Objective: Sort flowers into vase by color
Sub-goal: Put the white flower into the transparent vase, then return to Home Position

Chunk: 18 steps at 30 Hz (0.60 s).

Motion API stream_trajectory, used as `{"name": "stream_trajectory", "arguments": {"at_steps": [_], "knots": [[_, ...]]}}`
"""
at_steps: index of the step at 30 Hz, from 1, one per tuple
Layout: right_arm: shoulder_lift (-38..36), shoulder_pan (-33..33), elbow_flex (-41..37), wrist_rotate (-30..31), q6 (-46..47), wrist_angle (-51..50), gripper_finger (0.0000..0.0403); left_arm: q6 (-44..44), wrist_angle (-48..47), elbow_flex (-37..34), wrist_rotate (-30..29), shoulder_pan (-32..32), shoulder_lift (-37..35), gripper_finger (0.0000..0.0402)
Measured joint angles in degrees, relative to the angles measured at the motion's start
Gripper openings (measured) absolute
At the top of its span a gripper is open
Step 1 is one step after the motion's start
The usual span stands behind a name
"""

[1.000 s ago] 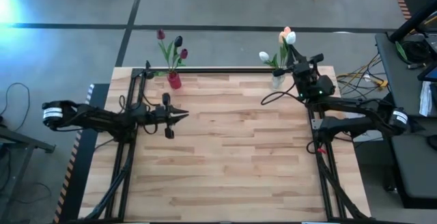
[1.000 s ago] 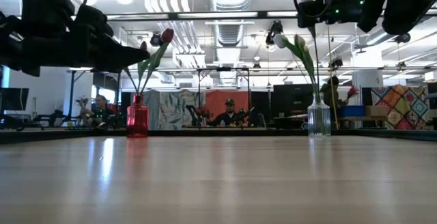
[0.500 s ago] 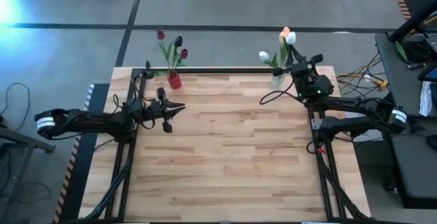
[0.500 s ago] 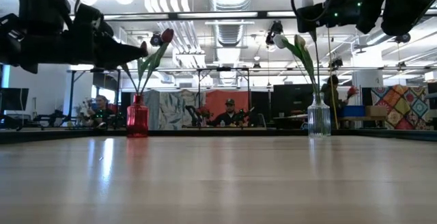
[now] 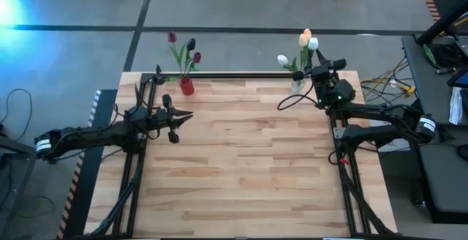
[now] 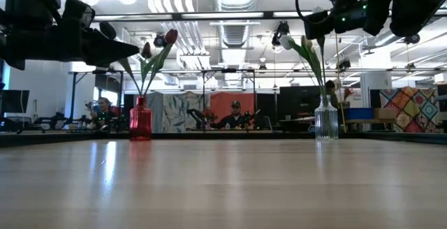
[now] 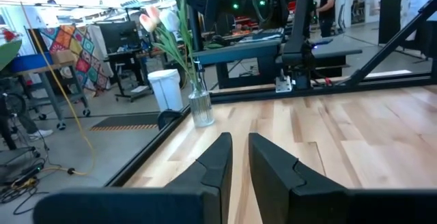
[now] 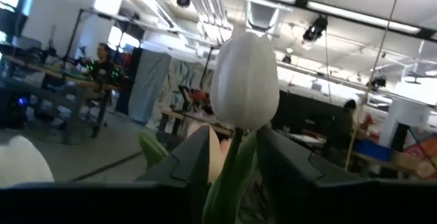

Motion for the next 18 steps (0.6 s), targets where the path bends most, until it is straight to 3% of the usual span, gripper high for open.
{"name": "stream_trajectory", "arguments": {"at_steps": [11,18], "knots": [[-0.15,0.12,0.0,6.05,4.35,-9.06,0.016,0.11,-11.17,0.0,-1.24,0.0,-11.1,0.0035],[-1.66,0.12,4.4,8.27,15.57,-29.24,0.0192,0.04,-16.63,0.0,-1.39,-0.02,-15.69,0.0035]]}}
